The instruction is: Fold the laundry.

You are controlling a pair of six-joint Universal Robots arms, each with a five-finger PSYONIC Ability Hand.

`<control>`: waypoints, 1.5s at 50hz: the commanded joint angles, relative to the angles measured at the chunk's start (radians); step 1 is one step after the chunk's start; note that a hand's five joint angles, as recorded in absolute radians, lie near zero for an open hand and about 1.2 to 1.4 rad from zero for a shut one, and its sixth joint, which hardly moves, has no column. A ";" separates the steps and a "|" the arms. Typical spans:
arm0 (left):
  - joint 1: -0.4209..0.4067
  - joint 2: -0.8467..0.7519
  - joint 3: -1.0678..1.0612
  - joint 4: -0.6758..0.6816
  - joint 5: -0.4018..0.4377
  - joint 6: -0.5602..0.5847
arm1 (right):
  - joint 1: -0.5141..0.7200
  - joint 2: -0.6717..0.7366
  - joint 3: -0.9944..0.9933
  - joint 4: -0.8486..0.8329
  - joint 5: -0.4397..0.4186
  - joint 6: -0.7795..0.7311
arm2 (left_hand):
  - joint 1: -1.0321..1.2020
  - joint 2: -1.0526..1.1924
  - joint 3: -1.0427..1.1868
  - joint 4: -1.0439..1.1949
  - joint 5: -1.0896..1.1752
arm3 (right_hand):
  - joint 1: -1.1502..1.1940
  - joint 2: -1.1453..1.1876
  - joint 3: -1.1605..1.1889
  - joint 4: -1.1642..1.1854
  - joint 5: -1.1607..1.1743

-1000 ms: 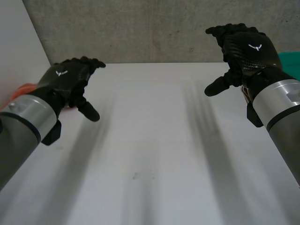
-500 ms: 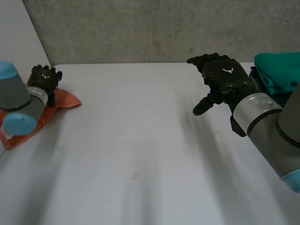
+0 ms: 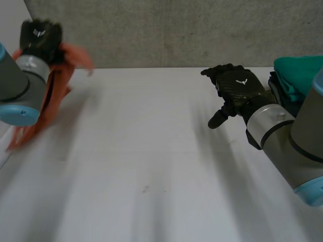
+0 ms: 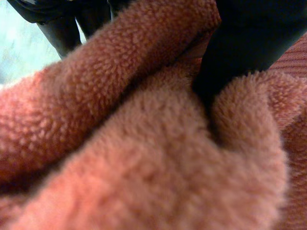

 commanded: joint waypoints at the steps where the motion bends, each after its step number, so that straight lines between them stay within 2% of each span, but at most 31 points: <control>1: -0.182 0.202 -0.180 -0.066 0.117 -0.161 | -0.029 -0.058 -0.009 0.005 0.003 0.001 | 0.325 0.217 0.213 0.197 0.313 | -0.048 -0.036 -0.032 -0.032 -0.039; 5: -0.316 0.185 -0.278 -0.093 0.115 -0.163 | -0.057 -0.086 -0.015 0.005 0.003 0.001 | 0.325 0.217 0.213 0.197 0.313 | -0.048 -0.036 -0.032 -0.032 -0.039; 8: -0.423 0.115 -0.337 -0.098 0.109 -0.149 | -0.086 -0.090 -0.026 0.005 0.003 -0.005 | 0.325 0.217 0.213 0.197 0.313 | -0.048 -0.036 -0.032 -0.032 -0.039; 9: -0.446 0.093 -0.344 -0.098 0.106 -0.145 | -0.092 -0.087 -0.027 0.006 0.004 -0.008 | 0.232 0.125 0.120 0.105 0.220 | -0.048 -0.036 -0.032 -0.032 -0.039; 10: -0.469 0.074 -0.349 -0.100 0.105 -0.137 | -0.098 -0.086 -0.030 0.006 0.004 -0.011 | 0.013 -0.094 -0.099 -0.114 0.001 | -0.048 -0.036 -0.032 -0.032 -0.039; 11: -0.506 0.035 -0.347 -0.104 0.101 -0.119 | -0.114 -0.076 -0.038 0.011 0.004 -0.019 | -0.573 -0.681 -0.685 -0.701 -0.585 | -0.048 -0.036 -0.032 -0.032 -0.039; 13: -0.529 0.009 -0.344 -0.113 0.094 -0.090 | -0.123 -0.063 -0.044 0.015 0.006 -0.027 | -0.897 -1.004 -1.009 -1.024 -0.909 | -0.048 -0.036 -0.032 -0.032 -0.039; 18: -0.528 0.082 -0.344 -0.152 0.019 0.015 | -0.138 -0.021 -0.062 0.084 0.006 -0.065 | -0.897 -1.004 -1.009 -1.024 -0.909 | -0.048 -0.036 -0.032 -0.032 -0.039; 24: -0.442 0.257 -0.396 -0.152 -0.044 -0.014 | -0.120 -0.012 -0.040 0.179 0.006 -0.085 | -0.897 -1.004 -1.009 -1.024 -0.909 | -0.048 -0.036 -0.032 -0.032 -0.039; 31: -0.350 0.360 -0.511 -0.166 0.019 -0.043 | -0.070 -0.017 0.019 0.229 -0.005 -0.091 | -0.897 -1.004 -1.009 -1.024 -0.909 | -0.048 -0.036 -0.032 -0.032 -0.039; 37: -0.268 0.399 -0.642 -0.167 0.072 -0.048 | 0.036 0.000 0.080 0.227 -0.011 -0.094 | -0.897 -1.004 -1.009 -1.024 -0.909 | -0.048 -0.036 -0.032 -0.032 -0.039; 42: -0.218 0.415 -0.711 -0.158 0.086 -0.054 | 0.128 0.066 0.103 0.135 0.015 -0.096 | -0.897 -1.004 -1.009 -1.024 -0.909 | -0.048 -0.036 -0.032 -0.032 -0.039; 46: -0.196 0.426 -0.743 -0.138 0.089 -0.075 | 0.185 0.160 0.094 0.037 0.073 -0.102 | -0.897 -1.004 -1.009 -1.024 -0.909 | -0.043 -0.030 -0.027 -0.026 -0.033; 48: -0.186 0.432 -0.757 -0.132 0.089 -0.091 | 0.208 0.216 0.076 -0.009 0.113 -0.116 | -0.897 -1.004 -1.009 -1.024 -0.909 | 0.074 0.087 0.090 0.091 0.084; 50: -0.181 0.437 -0.765 -0.130 0.089 -0.100 | 0.222 0.249 0.059 -0.038 0.142 -0.126 | -0.897 -1.004 -1.009 -1.024 -0.909 | 0.294 0.306 0.310 0.311 0.304; 51: -0.176 0.434 -0.769 -0.129 0.089 -0.108 | 0.230 0.272 0.038 -0.057 0.157 -0.136 | -0.897 -1.004 -1.009 -1.024 -0.909 | 0.638 0.651 0.654 0.655 0.648; 53: -0.173 0.432 -0.774 -0.129 0.089 -0.115 | 0.239 0.281 0.013 -0.070 0.170 -0.148 | -0.897 -1.004 -1.009 -1.024 -0.909 | 1.171 1.183 1.187 1.187 1.181; 58: -0.156 0.389 -0.765 -0.117 0.089 -0.140 | 0.265 0.211 -0.033 -0.072 0.167 -0.188 | -0.897 -1.004 -1.009 -1.024 -0.909 | 1.173 1.186 1.189 1.190 1.183; 61: -0.150 0.359 -0.749 -0.109 0.085 -0.161 | 0.271 0.093 -0.047 -0.071 0.144 -0.199 | -0.897 -1.004 -1.009 -1.024 -0.909 | 1.173 1.186 1.189 1.190 1.183; 66: -0.143 0.275 -0.685 -0.104 0.078 -0.236 | 0.280 -0.050 -0.062 -0.069 0.052 -0.203 | -0.897 -1.004 -1.009 -1.024 -0.909 | 1.173 1.186 1.189 1.190 1.183; 75: -0.170 0.213 -0.593 -0.189 0.085 -0.393 | 0.282 -0.127 -0.067 0.008 -0.011 -0.174 | -0.897 -1.004 -1.009 -1.024 -0.909 | 1.173 1.186 1.189 1.190 1.183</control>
